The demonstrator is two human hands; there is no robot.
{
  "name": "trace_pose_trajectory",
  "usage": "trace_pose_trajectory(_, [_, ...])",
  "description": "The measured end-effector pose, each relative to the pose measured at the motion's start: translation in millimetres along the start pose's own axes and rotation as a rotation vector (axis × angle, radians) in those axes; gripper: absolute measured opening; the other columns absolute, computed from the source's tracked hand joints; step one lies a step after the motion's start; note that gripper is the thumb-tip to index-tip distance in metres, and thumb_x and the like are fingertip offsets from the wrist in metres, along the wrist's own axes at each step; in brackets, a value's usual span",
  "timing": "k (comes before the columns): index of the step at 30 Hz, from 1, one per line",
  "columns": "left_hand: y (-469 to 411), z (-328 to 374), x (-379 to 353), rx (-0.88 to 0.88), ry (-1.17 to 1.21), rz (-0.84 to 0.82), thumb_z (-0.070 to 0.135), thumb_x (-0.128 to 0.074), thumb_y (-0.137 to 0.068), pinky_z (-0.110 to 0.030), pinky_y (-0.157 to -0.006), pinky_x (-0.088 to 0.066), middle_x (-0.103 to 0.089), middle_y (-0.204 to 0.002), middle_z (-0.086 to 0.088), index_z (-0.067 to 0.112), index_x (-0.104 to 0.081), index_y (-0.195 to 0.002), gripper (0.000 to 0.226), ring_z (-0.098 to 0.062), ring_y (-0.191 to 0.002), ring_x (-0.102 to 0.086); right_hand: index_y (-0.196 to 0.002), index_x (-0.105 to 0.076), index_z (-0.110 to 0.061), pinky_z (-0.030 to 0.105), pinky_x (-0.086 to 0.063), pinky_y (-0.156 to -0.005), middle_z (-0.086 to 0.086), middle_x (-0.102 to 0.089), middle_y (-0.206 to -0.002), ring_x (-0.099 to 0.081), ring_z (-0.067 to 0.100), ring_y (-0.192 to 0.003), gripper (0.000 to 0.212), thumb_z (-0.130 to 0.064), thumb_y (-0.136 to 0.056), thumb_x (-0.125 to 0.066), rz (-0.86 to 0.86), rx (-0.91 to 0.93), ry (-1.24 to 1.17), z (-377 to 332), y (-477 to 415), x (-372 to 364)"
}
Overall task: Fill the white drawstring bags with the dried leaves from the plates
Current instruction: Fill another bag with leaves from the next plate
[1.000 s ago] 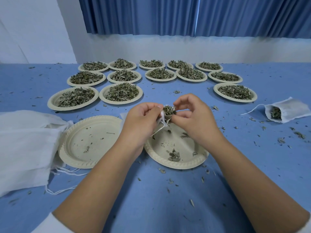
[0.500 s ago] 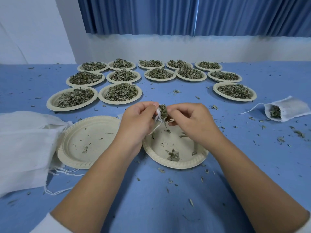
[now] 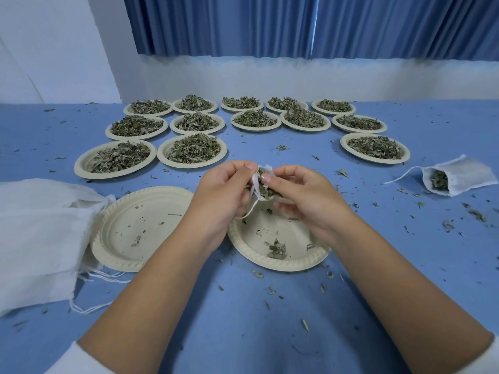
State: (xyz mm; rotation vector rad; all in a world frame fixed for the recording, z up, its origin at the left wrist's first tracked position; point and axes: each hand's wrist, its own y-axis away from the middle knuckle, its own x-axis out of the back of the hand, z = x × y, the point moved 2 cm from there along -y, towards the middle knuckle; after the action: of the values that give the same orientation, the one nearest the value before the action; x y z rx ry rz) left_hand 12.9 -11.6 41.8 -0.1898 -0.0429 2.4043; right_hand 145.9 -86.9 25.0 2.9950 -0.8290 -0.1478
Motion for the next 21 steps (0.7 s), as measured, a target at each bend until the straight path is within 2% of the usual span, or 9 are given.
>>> trace_pose_trajectory(2, [0.9, 1.4, 0.0, -0.005, 0.018, -0.029, 0.019, -0.049, -0.101, -0.016, -0.039, -0.022, -0.036, -0.046, 0.006, 0.011, -0.06, -0.089, 0.018, -0.006, -0.039, -0.021, -0.108, -0.07, -0.011, 0.028, -0.058, -0.071, 0.007, -0.074, -0.102, -0.073, 0.019, -0.09, 0.048, -0.034, -0.068, -0.082, -0.157, -0.111, -0.134, 1.3, 0.0, -3.8])
trace_pose_trajectory(5, [2.4, 3.7, 0.2, -0.014, 0.033, -0.038, 0.019, -0.049, -0.102, -0.016, -0.038, -0.022, -0.035, -0.045, 0.006, 0.012, -0.06, -0.087, 0.02, -0.005, -0.038, -0.021, -0.092, -0.079, -0.01, 0.024, -0.058, -0.071, 0.011, -0.075, -0.098, -0.073, 0.021, -0.09, 0.028, -0.028, -0.071, -0.076, -0.273, -0.127, -0.209, 2.8, -0.7, -7.4])
trace_pose_trajectory(9, [3.0, 4.7, -2.2, -0.035, -0.013, -0.026, 0.017, -0.049, -0.101, -0.016, -0.037, -0.021, -0.038, -0.044, 0.006, 0.011, -0.059, -0.086, 0.019, -0.005, -0.036, -0.022, -0.079, -0.079, -0.006, 0.022, -0.057, -0.069, 0.012, -0.076, -0.088, -0.074, 0.017, -0.084, 0.01, -0.014, -0.08, -0.073, -0.173, -0.063, -0.212, 7.2, -4.6, -5.6])
trace_pose_trajectory(12, [3.7, 3.9, -6.0, -0.041, -0.074, -0.027, 0.017, -0.049, -0.101, -0.016, -0.037, -0.023, -0.037, -0.04, 0.009, 0.009, -0.058, -0.089, 0.017, -0.005, -0.035, -0.023, -0.084, -0.074, 0.0, 0.021, -0.056, -0.063, 0.013, -0.075, -0.083, -0.074, 0.017, -0.076, 0.006, -0.004, -0.086, -0.07, -0.07, -0.048, -0.138, 8.3, -4.6, -3.2])
trace_pose_trajectory(15, [5.4, 2.8, -8.4, -0.043, -0.101, -0.046, 0.016, -0.05, -0.1, -0.013, -0.037, -0.027, -0.04, -0.039, 0.011, 0.008, -0.058, -0.092, 0.014, -0.002, -0.033, -0.028, -0.08, -0.073, -0.003, 0.021, -0.054, -0.06, 0.011, -0.074, -0.077, -0.07, 0.016, -0.068, 0.007, -0.009, -0.083, -0.074, 0.02, 0.015, 0.07, 6.0, -2.2, -3.4])
trace_pose_trajectory(18, [5.7, -0.2, -9.5, -0.043, -0.171, -0.075, 0.015, -0.051, -0.1, -0.013, -0.038, -0.026, -0.04, -0.041, 0.013, 0.01, -0.059, -0.09, 0.014, -0.002, -0.034, -0.029, -0.076, -0.066, 0.002, 0.029, -0.054, -0.061, 0.011, -0.067, -0.069, -0.064, 0.018, -0.063, 0.015, -0.009, -0.078, -0.077, 0.108, 0.028, 0.19, 6.2, -0.5, -4.1])
trace_pose_trajectory(21, [6.9, -3.8, -13.4, -0.036, -0.221, -0.124, 0.013, -0.05, -0.1, -0.014, -0.037, -0.025, -0.043, -0.044, 0.012, 0.011, -0.059, -0.088, 0.015, -0.003, -0.034, -0.029, -0.067, -0.057, -0.009, 0.031, -0.044, -0.056, 0.007, -0.055, -0.062, -0.052, 0.017, -0.059, 0.019, -0.008, -0.076, -0.074, 0.201, 0.038, 0.319, 7.1, -1.3, -3.6])
